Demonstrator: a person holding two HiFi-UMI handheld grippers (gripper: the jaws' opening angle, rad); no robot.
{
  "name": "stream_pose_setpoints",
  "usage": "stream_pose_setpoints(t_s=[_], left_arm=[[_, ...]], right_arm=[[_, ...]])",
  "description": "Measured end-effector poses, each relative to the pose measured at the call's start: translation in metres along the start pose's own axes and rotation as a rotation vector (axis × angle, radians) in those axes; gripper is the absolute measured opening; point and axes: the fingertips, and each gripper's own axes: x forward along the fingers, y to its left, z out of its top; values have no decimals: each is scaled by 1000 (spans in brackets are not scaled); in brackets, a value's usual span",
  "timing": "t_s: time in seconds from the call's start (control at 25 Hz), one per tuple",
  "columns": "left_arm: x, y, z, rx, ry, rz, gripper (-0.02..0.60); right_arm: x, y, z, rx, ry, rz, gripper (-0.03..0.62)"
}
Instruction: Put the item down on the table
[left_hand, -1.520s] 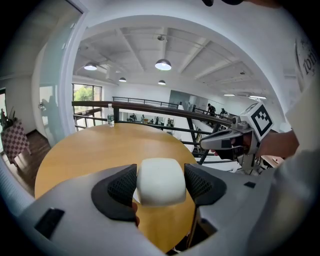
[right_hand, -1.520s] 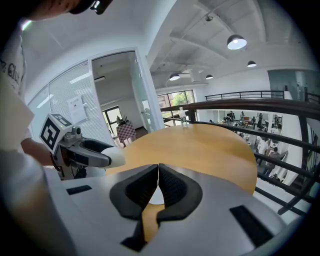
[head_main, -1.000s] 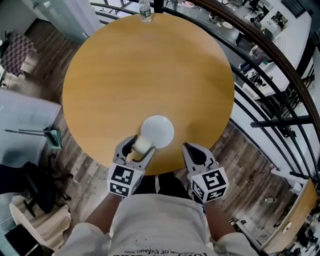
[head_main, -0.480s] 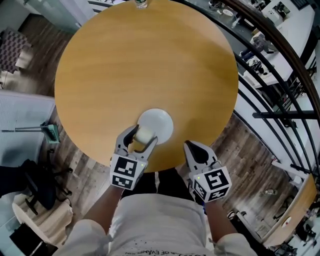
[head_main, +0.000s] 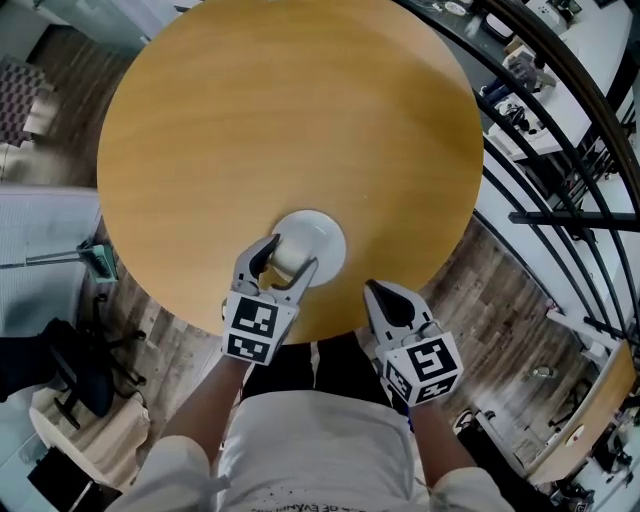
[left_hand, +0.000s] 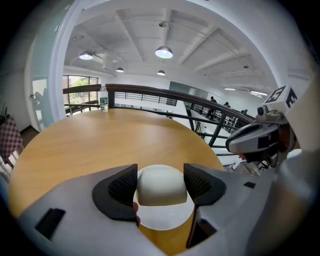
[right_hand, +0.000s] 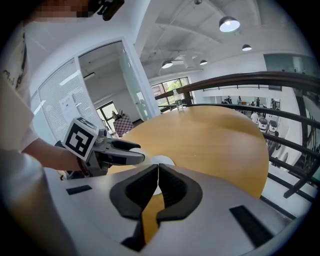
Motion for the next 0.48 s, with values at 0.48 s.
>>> stream_pose_setpoints(t_s=[0.48], left_arm=[[34, 7, -6, -15, 21, 8, 304]], right_arm=[[4, -3, -17, 25, 35, 2, 26]])
